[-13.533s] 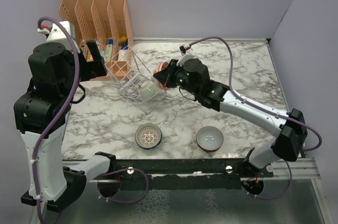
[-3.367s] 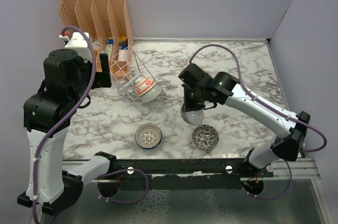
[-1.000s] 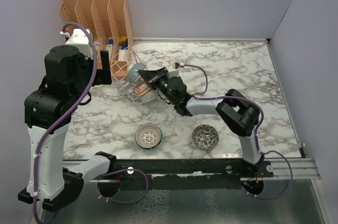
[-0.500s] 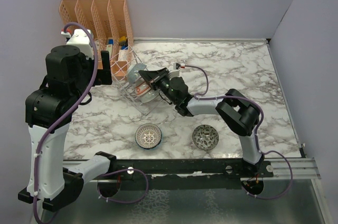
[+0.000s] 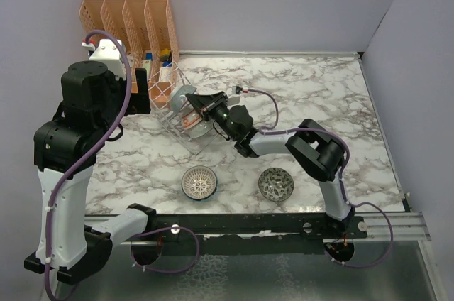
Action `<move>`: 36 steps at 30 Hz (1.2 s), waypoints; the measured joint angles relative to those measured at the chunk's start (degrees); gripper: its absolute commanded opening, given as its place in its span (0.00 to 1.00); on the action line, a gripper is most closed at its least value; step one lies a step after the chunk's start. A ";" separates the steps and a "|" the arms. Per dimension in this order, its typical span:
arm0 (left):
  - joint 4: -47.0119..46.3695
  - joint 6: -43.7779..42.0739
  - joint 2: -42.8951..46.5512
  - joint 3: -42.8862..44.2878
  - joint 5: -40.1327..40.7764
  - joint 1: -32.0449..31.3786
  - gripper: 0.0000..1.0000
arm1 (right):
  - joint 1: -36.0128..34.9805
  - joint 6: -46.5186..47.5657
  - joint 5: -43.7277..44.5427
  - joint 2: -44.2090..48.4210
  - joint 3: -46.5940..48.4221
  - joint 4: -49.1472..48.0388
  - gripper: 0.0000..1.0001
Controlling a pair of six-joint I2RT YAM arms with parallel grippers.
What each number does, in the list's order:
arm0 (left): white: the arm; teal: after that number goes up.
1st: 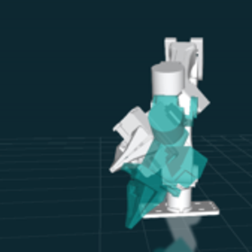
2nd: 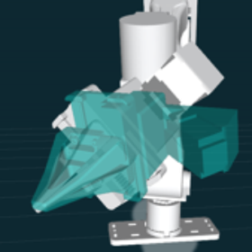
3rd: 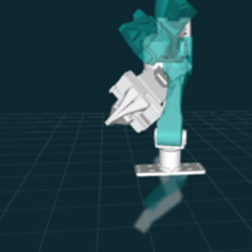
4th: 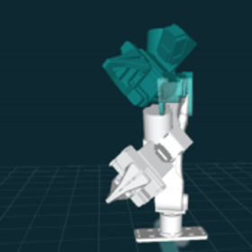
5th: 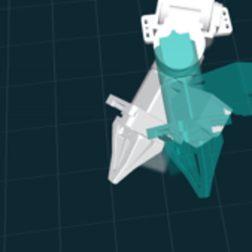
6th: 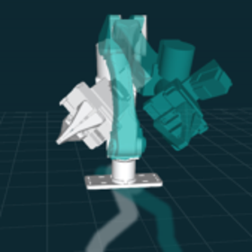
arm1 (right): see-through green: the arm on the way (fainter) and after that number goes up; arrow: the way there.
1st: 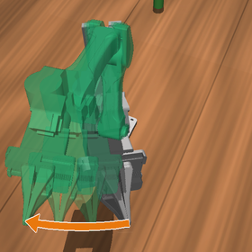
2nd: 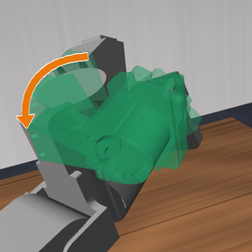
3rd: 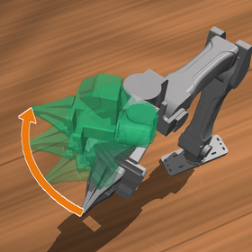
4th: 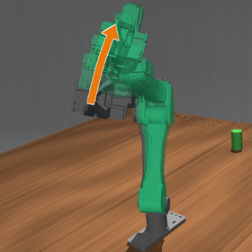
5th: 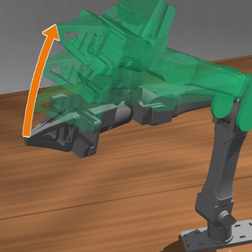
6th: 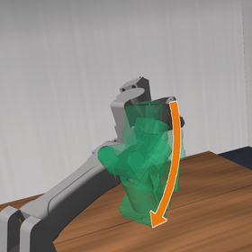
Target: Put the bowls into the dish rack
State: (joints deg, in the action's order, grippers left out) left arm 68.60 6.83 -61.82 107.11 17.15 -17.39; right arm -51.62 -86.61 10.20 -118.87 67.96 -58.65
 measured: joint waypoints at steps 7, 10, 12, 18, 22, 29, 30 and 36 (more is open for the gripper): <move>-0.37 0.00 0.13 -1.01 -0.02 0.00 0.99 | 0.04 -3.56 0.11 -1.16 -1.92 -4.85 0.06; -0.39 0.00 0.09 -1.46 -0.04 -0.07 0.99 | 0.13 -4.52 0.04 -1.36 -3.21 -6.54 0.07; -0.39 0.00 0.09 -1.55 -0.07 -0.37 0.99 | 0.13 -5.25 -0.09 -1.40 -4.00 -7.37 0.08; -0.39 -0.02 0.02 -1.55 -0.04 -0.74 0.99 | 0.15 -7.58 -1.57 -1.64 -4.74 -8.17 0.17; -0.39 -0.04 -0.07 -1.55 -0.04 -0.74 0.99 | 0.09 -7.87 -2.82 -1.64 -4.90 -7.80 0.21; -0.39 -0.15 -0.11 -1.55 -0.04 -0.74 0.99 | 0.09 -8.72 -4.94 -1.73 -4.90 -6.38 0.26; -0.39 -0.15 -0.11 -1.55 -0.04 -0.74 0.99 | 0.09 -8.81 -5.16 -1.77 -4.90 -6.21 0.25; -0.44 -0.15 -0.11 -1.62 -0.04 -0.74 0.99 | 0.28 -8.79 -5.79 -1.77 -4.46 -4.24 0.15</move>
State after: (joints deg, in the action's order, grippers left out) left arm 68.16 6.68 -61.93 105.49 17.10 -18.13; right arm -51.33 -95.39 4.40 -120.64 63.51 -62.89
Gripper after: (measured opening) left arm 0.989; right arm 0.206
